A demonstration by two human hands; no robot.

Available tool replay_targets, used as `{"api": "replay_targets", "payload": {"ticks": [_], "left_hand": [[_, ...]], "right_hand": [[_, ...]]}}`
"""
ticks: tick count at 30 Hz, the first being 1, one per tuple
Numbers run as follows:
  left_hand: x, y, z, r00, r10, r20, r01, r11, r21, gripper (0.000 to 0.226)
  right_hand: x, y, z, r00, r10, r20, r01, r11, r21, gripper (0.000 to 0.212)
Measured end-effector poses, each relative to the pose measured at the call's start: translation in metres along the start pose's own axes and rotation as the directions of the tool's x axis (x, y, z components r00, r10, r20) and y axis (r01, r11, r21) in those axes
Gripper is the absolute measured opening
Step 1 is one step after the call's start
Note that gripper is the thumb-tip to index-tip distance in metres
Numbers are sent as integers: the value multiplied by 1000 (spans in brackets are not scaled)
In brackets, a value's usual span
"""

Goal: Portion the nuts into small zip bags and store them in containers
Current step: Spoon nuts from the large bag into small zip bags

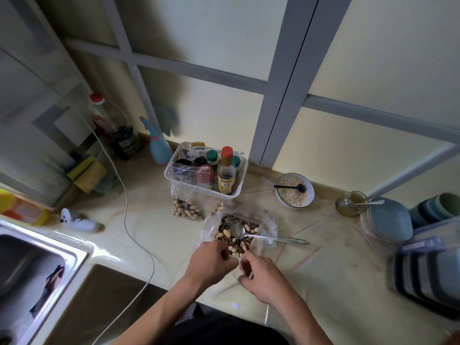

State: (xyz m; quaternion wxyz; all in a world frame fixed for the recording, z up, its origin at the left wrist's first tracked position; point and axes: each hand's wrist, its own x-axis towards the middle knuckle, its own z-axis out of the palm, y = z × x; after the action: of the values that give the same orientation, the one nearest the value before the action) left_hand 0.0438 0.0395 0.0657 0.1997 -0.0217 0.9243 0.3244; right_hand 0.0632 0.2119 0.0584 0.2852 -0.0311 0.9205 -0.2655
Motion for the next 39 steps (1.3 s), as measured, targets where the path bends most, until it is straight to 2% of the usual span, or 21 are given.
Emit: {"api": "replay_targets", "payload": {"ticks": [3, 5, 6, 7, 9, 11, 13, 16, 18, 19, 20, 22, 23, 24, 25, 28, 30, 32, 35, 37, 39], "left_hand": [[-6, 3, -4, 989, 1, 147, -44, 956, 290, 23], [-9, 8, -2, 988, 18, 153, -71, 935, 347, 18], [-10, 12, -2, 992, 32, 123, -71, 941, 330, 16], [-10, 15, -2, 996, 39, 82, -60, 961, 271, 19], [-10, 19, -1, 1000, 23, 12, -24, 999, 48, 28], [-8, 18, -3, 998, -4, -55, 0, 997, -74, 32], [-5, 13, -9, 990, 51, -130, -43, 997, 61, 27], [-4, 11, -20, 973, 226, -55, -186, 899, 396, 14], [-4, 13, -22, 948, 318, 2, -284, 842, 458, 12], [-5, 15, -22, 944, 330, -1, -295, 844, 448, 11], [-5, 17, -22, 945, 326, -25, -287, 864, 414, 12], [-5, 20, -21, 959, 272, -77, -241, 930, 277, 20], [-5, 21, -22, 967, 237, -96, -214, 956, 198, 24], [-4, 19, -23, 973, 204, -103, -188, 971, 150, 25], [-2, 16, -26, 976, 197, -98, -179, 970, 166, 23], [2, 9, -37, 951, 306, 53, -293, 827, 480, 10], [2, 11, -41, 928, 335, 163, -368, 757, 539, 8], [3, 10, -39, 914, 377, 149, -399, 774, 491, 9], [9, 0, -38, 902, 429, 47, -427, 871, 244, 32], [11, -8, -39, 881, 455, 132, -472, 868, 153, 83], [8, -11, -35, 863, 454, 221, -490, 858, 154, 129]], "right_hand": [[-2, -4, -9, 979, 60, -192, -93, 982, -164, 19], [-1, -5, -12, 944, 73, -322, -124, 982, -142, 22], [1, -6, -12, 933, 99, -347, -122, 991, -47, 20], [3, -6, -11, 932, 142, -332, -115, 988, 100, 18], [5, -4, -11, 962, 230, -146, -167, 922, 350, 22], [4, -1, -10, 978, 205, 39, -203, 893, 401, 26], [2, 4, -8, 978, 193, 79, -208, 938, 278, 25], [0, 5, -14, 968, 218, -127, -232, 966, -110, 27], [0, 5, -20, 945, 189, -267, -235, 960, -153, 26], [1, 4, -22, 940, 188, -286, -228, 967, -113, 26], [1, 5, -24, 938, 206, -278, -211, 977, 14, 28], [3, 7, -25, 959, 253, -125, -185, 899, 397, 41], [4, 11, -22, 975, 218, -50, -171, 872, 458, 46], [5, 13, -19, 990, 141, 6, -130, 896, 425, 50], [4, 13, -18, 995, 86, 51, -98, 946, 310, 52], [6, 16, -17, 997, 74, 12, -73, 994, -76, 50], [8, 14, -20, 991, 109, -79, -120, 981, -150, 39], [10, 13, -19, 989, 101, -107, -112, 988, -105, 28], [14, 15, -17, 987, 158, -40, -139, 942, 305, 20], [13, 10, -16, 984, 170, 55, -173, 829, 532, 22], [10, 6, -17, 984, 116, 132, -173, 776, 607, 24]]}}
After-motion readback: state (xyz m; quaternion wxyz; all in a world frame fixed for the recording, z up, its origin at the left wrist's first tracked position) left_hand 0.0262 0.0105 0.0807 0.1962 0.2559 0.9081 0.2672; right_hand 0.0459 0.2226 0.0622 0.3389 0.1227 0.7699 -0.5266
